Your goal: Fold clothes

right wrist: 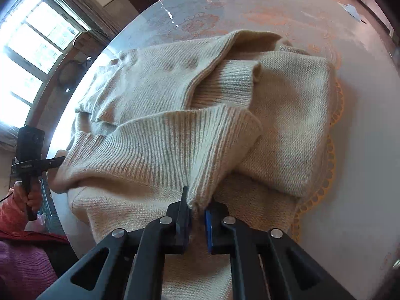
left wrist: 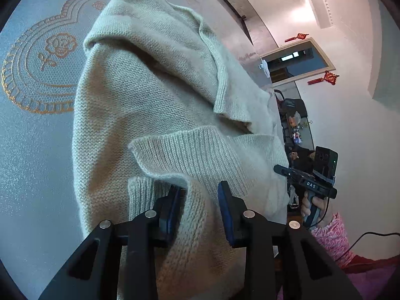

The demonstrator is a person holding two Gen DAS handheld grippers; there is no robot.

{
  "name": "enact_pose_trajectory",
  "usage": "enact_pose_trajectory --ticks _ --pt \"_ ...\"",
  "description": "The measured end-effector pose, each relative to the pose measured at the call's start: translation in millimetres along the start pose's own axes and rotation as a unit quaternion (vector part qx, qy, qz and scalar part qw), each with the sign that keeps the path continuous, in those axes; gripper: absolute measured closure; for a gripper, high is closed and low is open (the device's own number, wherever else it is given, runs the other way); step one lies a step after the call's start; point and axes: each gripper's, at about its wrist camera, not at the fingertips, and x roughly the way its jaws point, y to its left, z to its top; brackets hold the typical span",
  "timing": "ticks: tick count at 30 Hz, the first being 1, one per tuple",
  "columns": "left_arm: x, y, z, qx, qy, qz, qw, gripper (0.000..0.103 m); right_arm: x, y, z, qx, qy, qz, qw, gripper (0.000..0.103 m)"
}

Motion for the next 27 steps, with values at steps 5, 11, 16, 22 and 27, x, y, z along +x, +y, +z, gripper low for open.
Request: enact_pose_trajectory --ticks 5,11,16,22,27 --pt "-15 -9 -22 0.005 -0.014 -0.034 0.9993 0.095 -30 15 -37 0.008 -0.036 0.029 0.999 0.095" --pt "-65 -33 -6 0.022 -0.103 -0.073 0.9918 0.095 -85 27 -40 0.019 -0.09 0.049 0.995 0.095" --pt "-113 -88 52 0.109 -0.198 -0.096 0.9694 0.095 -157 40 -2 -0.013 -0.191 0.057 0.98 0.096" --pt "-109 -118 106 0.193 -0.271 -0.034 0.9425 0.09 -184 18 32 0.001 -0.276 0.046 0.96 0.095" --pt "-13 -52 155 0.098 -0.183 0.086 0.9745 0.09 -92 -49 56 0.084 -0.192 -0.018 0.978 0.091"
